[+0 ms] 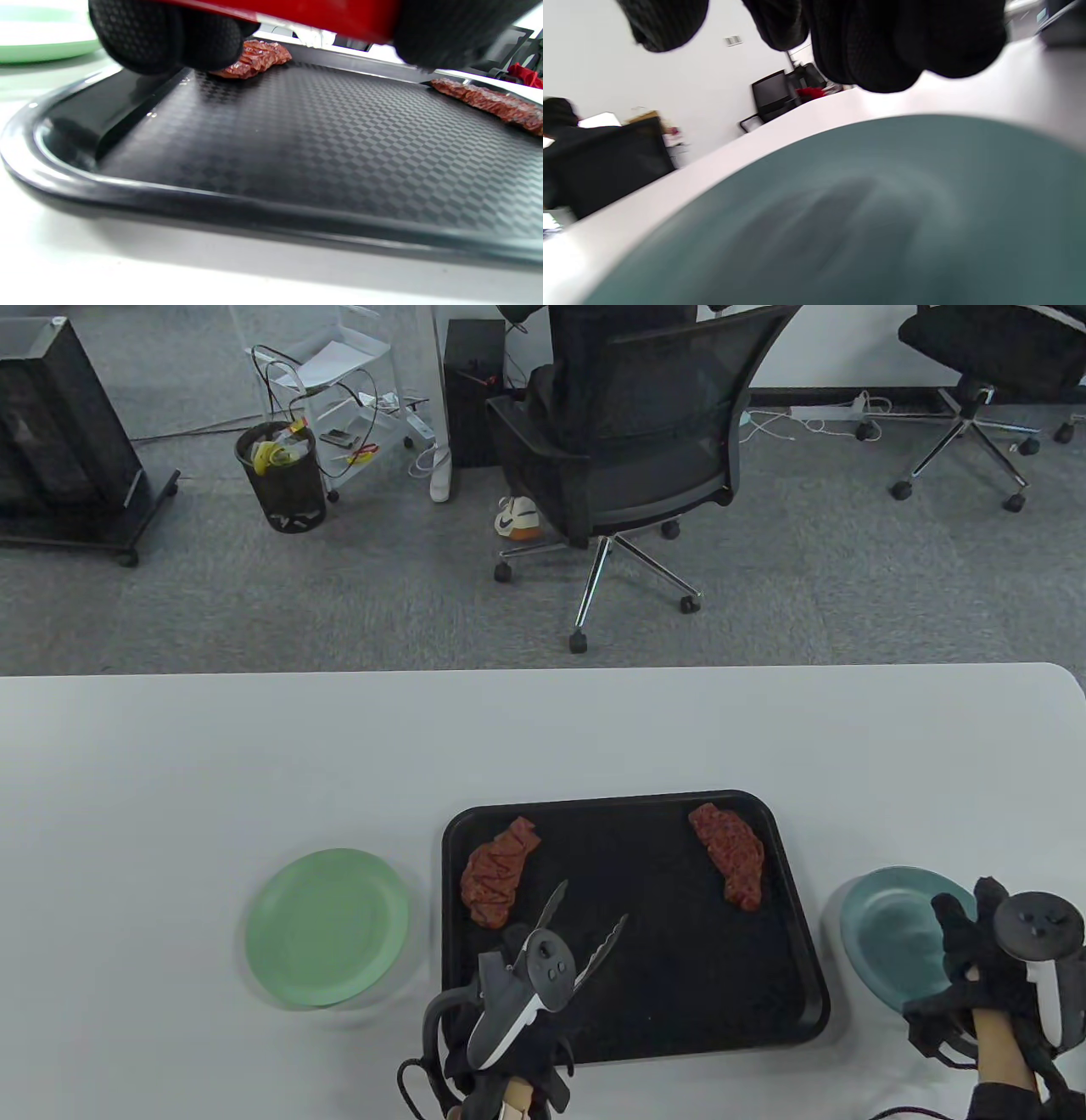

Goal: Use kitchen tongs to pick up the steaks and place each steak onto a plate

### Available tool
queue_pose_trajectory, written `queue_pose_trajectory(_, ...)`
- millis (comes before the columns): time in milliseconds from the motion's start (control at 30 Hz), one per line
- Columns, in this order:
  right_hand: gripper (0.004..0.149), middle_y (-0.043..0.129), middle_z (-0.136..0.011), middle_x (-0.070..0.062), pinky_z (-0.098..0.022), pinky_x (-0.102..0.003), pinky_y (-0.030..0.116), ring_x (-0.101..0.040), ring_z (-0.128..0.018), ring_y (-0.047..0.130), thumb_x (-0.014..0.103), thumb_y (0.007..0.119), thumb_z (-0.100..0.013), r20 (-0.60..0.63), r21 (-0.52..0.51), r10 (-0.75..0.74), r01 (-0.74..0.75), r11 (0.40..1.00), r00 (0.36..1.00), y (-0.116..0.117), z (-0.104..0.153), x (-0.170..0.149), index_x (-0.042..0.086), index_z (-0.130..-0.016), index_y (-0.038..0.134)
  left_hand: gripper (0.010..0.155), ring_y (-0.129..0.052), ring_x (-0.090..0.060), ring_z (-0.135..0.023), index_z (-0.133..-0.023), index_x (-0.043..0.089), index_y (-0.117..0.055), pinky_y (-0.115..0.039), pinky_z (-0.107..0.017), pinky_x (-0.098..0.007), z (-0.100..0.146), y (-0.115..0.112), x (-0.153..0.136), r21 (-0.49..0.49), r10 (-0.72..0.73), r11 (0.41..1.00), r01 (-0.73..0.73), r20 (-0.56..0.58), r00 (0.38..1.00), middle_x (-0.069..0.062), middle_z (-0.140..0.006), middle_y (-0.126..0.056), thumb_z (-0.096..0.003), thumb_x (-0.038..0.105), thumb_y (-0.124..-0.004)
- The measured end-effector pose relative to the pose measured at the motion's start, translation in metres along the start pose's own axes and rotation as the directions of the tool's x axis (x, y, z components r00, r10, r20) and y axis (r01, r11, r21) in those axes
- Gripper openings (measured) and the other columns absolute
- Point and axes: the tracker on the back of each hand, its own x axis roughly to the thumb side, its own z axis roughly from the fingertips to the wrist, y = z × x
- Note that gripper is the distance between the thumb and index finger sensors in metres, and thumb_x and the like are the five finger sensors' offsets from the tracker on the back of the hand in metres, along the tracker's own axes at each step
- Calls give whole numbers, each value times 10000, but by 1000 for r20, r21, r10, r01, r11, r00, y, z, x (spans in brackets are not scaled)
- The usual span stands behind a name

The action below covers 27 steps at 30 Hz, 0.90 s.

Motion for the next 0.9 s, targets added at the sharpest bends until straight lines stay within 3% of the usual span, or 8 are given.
queue_pose_trajectory(233,766,645,-1034,-202,-472,-480,741,-418,-777,738,507,731,-412,-126,21,273,-273,962,954,18,-10,-22,182,-1061,487,1026,-808,-420,-691,-1085,83,-344,-782,-496,-476,-1,1,1,-9,6,1000,-6,10,1000,-239,-980,-569,-341,603,-822)
queue_pose_trajectory(333,784,631,-1049,-202,-470,-472,748,-419,-797,738,508,730,-410,-132,79,309,-301,950,942,28,-12,-28,182,-1068,457,1028,-808,-421,-691,-1085,83,-343,-782,-496,-476,-1,0,3,-18,6,1000,-6,14,1000,-239,-980,-569,-340,603,-823)
queue_pose_trajectory(433,781,675,-1014,-204,-423,-447,768,-422,-768,748,481,745,-412,-125,110,307,-295,949,943,34,-13,-27,154,-1063,465,1028,-807,-422,-693,-1085,81,-342,-782,-497,-476,-1,0,3,-27,13,1000,-12,16,1000,-241,-981,-568,-341,604,-822)
queue_pose_trajectory(600,783,752,-929,-166,-341,-383,801,-327,-619,840,418,771,-402,-84,91,433,-426,900,897,41,-9,-16,122,-1057,460,1027,-806,-424,-694,-1085,79,-344,-781,-497,-479,-1,1,1,-36,41,999,-41,10,999,-244,-981,-568,-342,601,-823)
queue_pose_trajectory(733,799,818,-777,-118,-271,-350,820,-275,-485,866,371,791,-391,-103,126,308,-295,947,946,38,-6,-16,65,-1048,455,1026,-806,-427,-692,-1085,78,-345,-780,-497,-481,-1,0,-1,-43,51,998,-50,4,999,-244,-981,-568,-342,600,-824)
queue_pose_trajectory(900,654,856,-658,-68,-215,-324,836,-235,-389,885,288,775,-422,-156,160,60,-34,986,986,25,-4,-22,64,-998,560,1026,-807,-427,-692,-1085,76,-345,-780,-496,-481,1,3,-3,-34,65,997,-65,2,998,-244,-981,-567,-343,600,-824)
